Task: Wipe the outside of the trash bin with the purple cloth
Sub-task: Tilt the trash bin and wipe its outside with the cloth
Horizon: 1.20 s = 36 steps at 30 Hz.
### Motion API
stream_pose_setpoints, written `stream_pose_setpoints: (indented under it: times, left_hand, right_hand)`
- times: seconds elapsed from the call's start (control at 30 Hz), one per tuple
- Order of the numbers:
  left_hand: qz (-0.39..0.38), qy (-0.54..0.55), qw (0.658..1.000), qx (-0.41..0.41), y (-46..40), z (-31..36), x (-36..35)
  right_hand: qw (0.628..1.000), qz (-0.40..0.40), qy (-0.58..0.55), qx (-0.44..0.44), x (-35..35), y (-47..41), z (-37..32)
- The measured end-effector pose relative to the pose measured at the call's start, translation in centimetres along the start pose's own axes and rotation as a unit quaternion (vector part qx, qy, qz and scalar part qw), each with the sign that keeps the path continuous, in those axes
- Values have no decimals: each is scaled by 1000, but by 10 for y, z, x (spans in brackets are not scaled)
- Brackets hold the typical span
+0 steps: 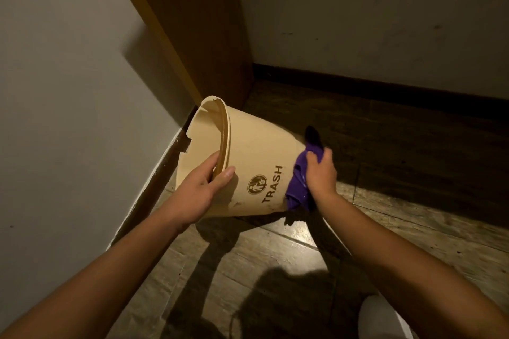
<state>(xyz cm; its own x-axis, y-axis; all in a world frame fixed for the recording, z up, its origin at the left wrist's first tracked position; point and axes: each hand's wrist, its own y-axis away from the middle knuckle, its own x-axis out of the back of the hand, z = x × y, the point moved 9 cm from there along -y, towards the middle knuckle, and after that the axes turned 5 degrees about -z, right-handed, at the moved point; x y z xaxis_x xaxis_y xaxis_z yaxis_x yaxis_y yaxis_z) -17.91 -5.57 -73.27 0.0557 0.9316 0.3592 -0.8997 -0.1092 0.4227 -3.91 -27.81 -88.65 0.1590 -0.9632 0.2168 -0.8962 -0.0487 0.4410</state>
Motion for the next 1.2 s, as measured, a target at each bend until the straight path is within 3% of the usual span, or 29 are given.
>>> stream_pose_setpoints:
  times: [0.07, 0.27, 0.43, 0.5, 0.6, 0.73, 0.9, 1.07, 1.2]
  left_hand:
    - [-5, 0, 1000, -1, 2, -1, 0]
    - [-13, -16, 1000, -22, -4, 8, -7]
    - [-19, -27, 998, -59, -3, 22, -15]
    - [-24, -14, 998, -55, -2, 22, -16]
    - [-22, -27, 998, -44, -1, 18, -14]
    - [-28, -28, 999, -27, 5, 10, -12]
    - [-12, -22, 999, -22, 6, 6, -10]
    - [40, -5, 999, -5, 5, -3, -9]
    - [109, 41, 993, -10, 3, -4, 4]
  right_hand:
    - [999, -5, -40, -36, 2, 3, 3]
    - [984, -20, -15, 179, -35, 63, -82]
    - [965, -72, -50, 247, -62, 87, -131]
    - [965, -63, -10, 255, -62, 79, -139]
    - [968, -50, 86, 230, -55, 46, -132]
    - [976, -53, 190, 86, -28, -11, -94]
    - [980, -28, 194, -45, 10, -30, -36]
    - [980, 71, 176, -55, 45, -13, -10]
    - [988, 93, 118, 34, 59, 3, -46]
